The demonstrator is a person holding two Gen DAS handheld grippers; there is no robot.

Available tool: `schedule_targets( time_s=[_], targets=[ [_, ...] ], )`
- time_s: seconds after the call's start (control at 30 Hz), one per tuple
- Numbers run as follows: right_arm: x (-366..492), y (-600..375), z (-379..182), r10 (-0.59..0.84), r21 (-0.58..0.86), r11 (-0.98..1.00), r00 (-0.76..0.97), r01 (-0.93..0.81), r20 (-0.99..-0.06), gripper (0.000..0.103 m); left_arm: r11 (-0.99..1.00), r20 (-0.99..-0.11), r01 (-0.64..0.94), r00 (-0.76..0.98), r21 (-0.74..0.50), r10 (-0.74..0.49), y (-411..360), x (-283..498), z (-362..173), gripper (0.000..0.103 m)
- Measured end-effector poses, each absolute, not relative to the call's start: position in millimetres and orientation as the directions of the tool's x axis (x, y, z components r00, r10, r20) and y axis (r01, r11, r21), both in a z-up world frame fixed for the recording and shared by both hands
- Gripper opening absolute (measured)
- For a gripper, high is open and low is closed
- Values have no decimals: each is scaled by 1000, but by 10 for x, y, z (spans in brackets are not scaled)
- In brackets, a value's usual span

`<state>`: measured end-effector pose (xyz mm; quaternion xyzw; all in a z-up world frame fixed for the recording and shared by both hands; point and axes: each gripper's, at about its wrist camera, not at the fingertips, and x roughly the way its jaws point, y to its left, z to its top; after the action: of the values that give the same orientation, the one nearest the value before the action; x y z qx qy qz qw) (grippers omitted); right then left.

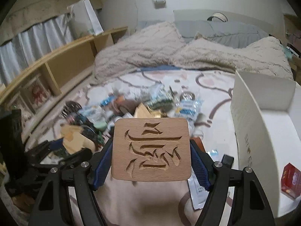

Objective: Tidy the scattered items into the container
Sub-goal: 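Lift the wooden piece and carved plaque and carry both over the shoe box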

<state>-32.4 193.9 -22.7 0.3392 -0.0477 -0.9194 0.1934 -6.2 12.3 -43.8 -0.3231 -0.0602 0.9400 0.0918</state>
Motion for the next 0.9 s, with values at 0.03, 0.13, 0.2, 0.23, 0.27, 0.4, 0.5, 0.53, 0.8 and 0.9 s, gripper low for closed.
schedule_targets(
  time_s=[0.03, 0.13, 0.2, 0.23, 0.27, 0.4, 0.5, 0.53, 0.8, 0.9],
  targets=[
    [-307, 1944, -167, -388, 215, -921, -706, 326, -593, 77, -975, -588, -140, -780, -170, 214, 147, -63, -386, 90],
    [-287, 1972, 1, -379, 197, -925, -734, 326, -563, 77, -975, -568, -156, -794, -156, 218, 243, -70, -269, 90],
    [-306, 2039, 121, -373, 203, -928, -754, 314, -541, 77, -975, -557, -169, -800, -147, 222, 311, -81, -201, 90],
    [-319, 2079, 185, -363, 204, -932, -768, 300, -527, 77, -973, -550, -176, -804, -147, 228, 355, -93, -162, 90],
    [-334, 2112, 243, -350, 200, -937, -782, 287, -516, 77, -972, -544, -182, -805, -151, 235, 391, -104, -131, 90],
    [-403, 2302, 550, -265, 164, -963, -846, 212, -463, 77, -962, -516, -223, -812, -160, 274, 591, -150, 24, 90],
    [-449, 2450, 706, -214, 149, -975, -872, 164, -441, 77, -955, -496, -256, -816, -151, 297, 774, -180, 149, 90],
    [-479, 2516, 750, -196, 146, -978, -877, 146, -438, 77, -951, -488, -269, -816, -152, 309, 840, -194, 196, 90],
    [-584, 3118, 986, -91, 161, -987, -909, 27, -407, 77, -921, -430, -361, -815, -150, 389, 1338, -239, 524, 90],
    [-595, 3388, 903, -24, 165, -985, -899, -54, -437, 77, -905, -412, -400, -808, -142, 421, 1556, -252, 614, 90]
  ],
)
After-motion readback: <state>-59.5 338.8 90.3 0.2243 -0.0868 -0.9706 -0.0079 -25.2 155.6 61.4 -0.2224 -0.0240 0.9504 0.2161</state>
